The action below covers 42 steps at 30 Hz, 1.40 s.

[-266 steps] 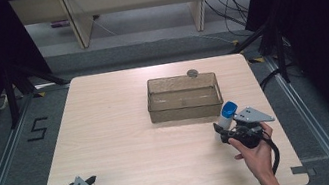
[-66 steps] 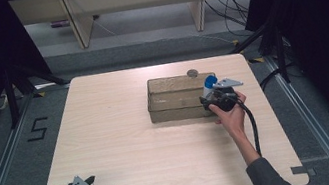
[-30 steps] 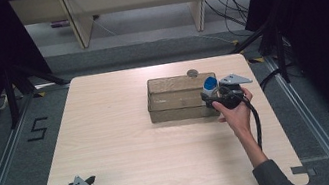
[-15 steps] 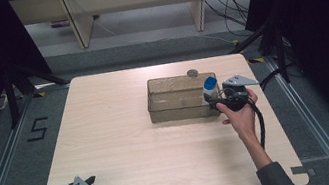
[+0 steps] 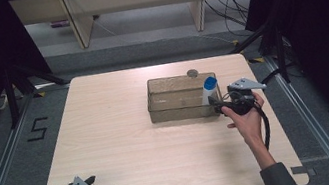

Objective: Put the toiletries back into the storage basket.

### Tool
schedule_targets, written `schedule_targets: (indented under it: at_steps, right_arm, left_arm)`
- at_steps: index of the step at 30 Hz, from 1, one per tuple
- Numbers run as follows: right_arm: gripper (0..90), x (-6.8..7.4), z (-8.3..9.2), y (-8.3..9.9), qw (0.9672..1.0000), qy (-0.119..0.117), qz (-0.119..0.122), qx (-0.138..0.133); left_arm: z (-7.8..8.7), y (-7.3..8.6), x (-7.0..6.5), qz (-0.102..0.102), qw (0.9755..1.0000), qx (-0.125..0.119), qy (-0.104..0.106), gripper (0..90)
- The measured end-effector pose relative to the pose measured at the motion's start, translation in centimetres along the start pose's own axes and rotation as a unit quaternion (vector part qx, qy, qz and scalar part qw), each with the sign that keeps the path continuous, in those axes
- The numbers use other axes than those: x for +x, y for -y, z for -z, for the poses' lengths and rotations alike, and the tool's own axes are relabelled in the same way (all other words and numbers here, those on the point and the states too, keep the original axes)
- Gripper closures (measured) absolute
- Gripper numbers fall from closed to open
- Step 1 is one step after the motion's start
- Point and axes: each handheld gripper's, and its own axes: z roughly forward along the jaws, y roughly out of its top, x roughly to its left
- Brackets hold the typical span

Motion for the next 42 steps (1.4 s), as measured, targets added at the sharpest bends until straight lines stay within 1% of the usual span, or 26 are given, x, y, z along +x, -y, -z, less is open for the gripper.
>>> schedule_targets:
  at_steps: [3,4,8,10,11,12,14,15,17,18,20,22,23,24,25,26,29,30,31,34,35,37,39,40,41,42]
  right_arm:
    - [16.6,0.2,0.3,0.1,0.9999,-0.003,-0.015,-0.003]
    - [16.5,0.1,0.4,0.0,1.0000,-0.005,-0.007,-0.004]
    - [16.2,0.2,0.9,0.0,1.0000,-0.005,-0.005,-0.007]
    - [16.3,0.5,1.2,0.1,0.9998,-0.004,-0.018,-0.004]
    - [16.2,0.4,1.2,0.1,0.9999,-0.005,-0.007,-0.006]
    - [16.2,0.5,1.3,0.3,0.9999,-0.007,-0.014,-0.005]
    - [16.1,0.6,1.4,0.4,1.0000,-0.004,-0.004,-0.005]
    - [16.0,0.9,1.6,0.5,0.9997,-0.006,-0.022,0.002]
    - [16.0,0.8,1.6,0.7,0.9999,-0.009,0.005,-0.006]
    - [16.0,1.2,1.8,0.7,0.9998,-0.012,-0.017,0.002]
    - [16.0,1.0,1.9,0.7,0.9999,-0.009,0.006,-0.005]
    - [16.0,1.4,2.1,0.9,0.9998,-0.016,-0.010,-0.003]
    - [16.0,1.3,2.1,0.9,0.9999,-0.014,0.003,-0.004]
    - [16.0,1.4,2.2,0.9,0.9998,-0.017,0.001,-0.004]
    - [16.0,1.6,2.4,1.0,0.9998,-0.019,-0.010,0.001]
    - [16.0,1.6,2.4,1.0,0.9998,-0.019,-0.002,-0.002]
    - [16.0,1.6,2.6,1.1,0.9997,-0.016,0.017,-0.007]
    - [16.0,1.9,2.7,1.2,0.9997,-0.024,-0.002,-0.004]
    - [16.0,2.1,2.9,1.2,0.9996,-0.024,-0.013,0.002]
    - [16.0,1.9,3.0,1.2,0.9995,-0.025,0.017,-0.004]
    - [16.0,2.1,3.0,1.2,0.9995,-0.030,0.009,-0.002]
    - [16.0,2.3,3.1,1.3,0.9996,-0.026,0.005,0.002]
    - [16.0,2.3,3.2,1.5,0.9995,-0.030,0.011,0.002]
    - [15.9,2.2,3.1,1.5,0.9994,-0.027,0.020,-0.001]
    - [15.9,2.5,3.2,1.7,0.9995,-0.031,0.008,0.005]
    - [15.8,2.5,3.2,1.8,0.9993,-0.037,0.009,0.003]
  left_arm:
    - [0.0,0.0,-0.1,0.002,1.0000,-0.002,0.002,17.0]
    - [0.0,0.0,0.0,0.002,1.0000,-0.003,0.002,17.0]
    - [0.0,0.0,0.0,0.000,1.0000,-0.001,0.002,17.0]
    - [0.1,0.0,0.1,-0.004,1.0000,0.004,-0.001,17.0]
    - [0.1,0.0,0.0,-0.002,1.0000,0.004,0.002,17.0]
    - [0.1,0.0,0.0,-0.004,1.0000,0.006,0.002,17.0]
    - [0.1,0.0,0.0,-0.002,1.0000,0.005,0.002,17.0]
    - [0.1,-0.1,0.0,-0.002,1.0000,0.005,0.001,17.0]
    - [0.2,-0.1,0.0,-0.002,1.0000,0.005,0.002,17.0]
    - [0.2,0.0,0.0,-0.004,1.0000,0.007,0.002,17.0]
    - [0.1,-0.1,0.0,-0.003,1.0000,0.006,0.002,17.0]
    - [0.1,0.0,0.0,-0.003,1.0000,0.006,0.002,17.0]
    - [0.2,0.0,0.0,-0.003,1.0000,0.006,0.002,17.0]
    - [0.2,-0.1,0.0,-0.003,1.0000,0.006,0.002,17.0]
    - [0.2,-0.1,0.1,-0.008,0.9999,0.011,0.002,17.0]
    - [0.1,-0.1,0.0,-0.002,1.0000,0.005,0.002,17.0]
    - [0.1,-0.1,0.0,-0.003,1.0000,0.006,0.002,17.0]
    - [0.2,-0.1,0.1,-0.011,0.9999,0.013,0.002,17.0]
    - [0.1,-0.1,0.0,-0.001,1.0000,0.004,0.002,17.0]
    - [0.1,-0.1,0.0,-0.003,1.0000,0.006,0.002,17.0]
    - [0.2,-0.1,0.1,-0.011,0.9999,0.013,0.001,17.0]
    - [0.1,0.0,0.0,-0.003,1.0000,0.006,0.002,17.0]
    - [0.1,0.0,-0.1,0.001,1.0000,0.002,0.002,17.0]
    - [0.1,-0.1,0.0,-0.005,1.0000,0.007,0.002,17.0]
    - [0.1,0.0,0.0,-0.005,1.0000,0.007,0.002,17.0]
    - [0.1,0.0,-0.1,-0.005,1.0000,0.006,0.001,17.0]
